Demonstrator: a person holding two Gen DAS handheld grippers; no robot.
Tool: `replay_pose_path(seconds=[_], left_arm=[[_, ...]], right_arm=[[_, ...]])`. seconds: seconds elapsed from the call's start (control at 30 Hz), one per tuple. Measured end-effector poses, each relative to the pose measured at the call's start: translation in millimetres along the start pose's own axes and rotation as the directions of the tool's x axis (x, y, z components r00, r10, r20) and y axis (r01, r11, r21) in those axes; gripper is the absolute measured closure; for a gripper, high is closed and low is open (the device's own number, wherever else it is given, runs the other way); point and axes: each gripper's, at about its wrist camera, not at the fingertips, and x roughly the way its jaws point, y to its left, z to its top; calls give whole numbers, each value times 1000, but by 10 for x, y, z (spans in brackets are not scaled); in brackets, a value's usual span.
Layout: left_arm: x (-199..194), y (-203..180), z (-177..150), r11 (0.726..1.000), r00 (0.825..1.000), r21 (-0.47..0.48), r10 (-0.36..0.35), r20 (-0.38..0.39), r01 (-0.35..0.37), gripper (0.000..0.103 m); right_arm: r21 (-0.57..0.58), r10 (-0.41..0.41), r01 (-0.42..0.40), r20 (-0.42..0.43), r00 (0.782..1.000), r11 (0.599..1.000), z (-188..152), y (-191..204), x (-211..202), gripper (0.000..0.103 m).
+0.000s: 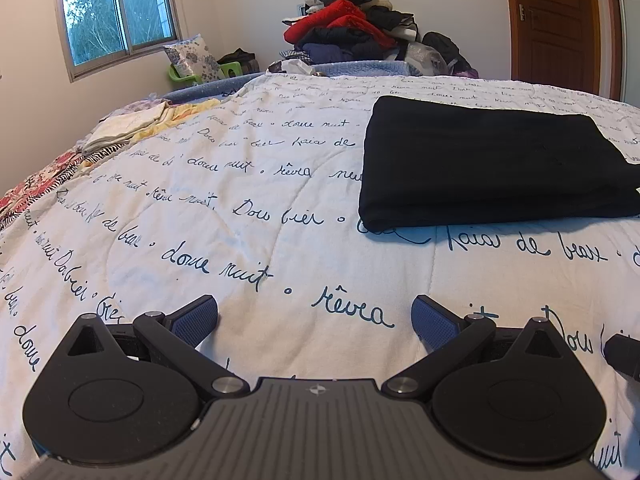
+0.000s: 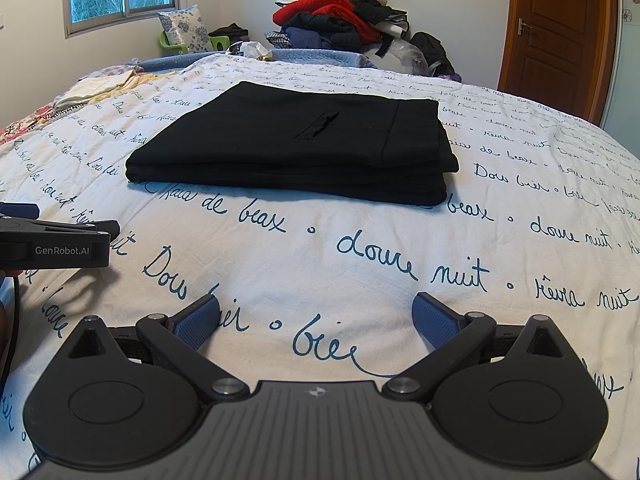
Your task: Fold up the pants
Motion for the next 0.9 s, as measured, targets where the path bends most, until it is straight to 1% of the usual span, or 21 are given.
replay_pose_path(seconds=[0.9], left_arm=[[21,6,13,1000,1000,-6,-7,-2,7,0]], right_arm=[[0,0,0,0,1000,1000,-2,0,-1,0]])
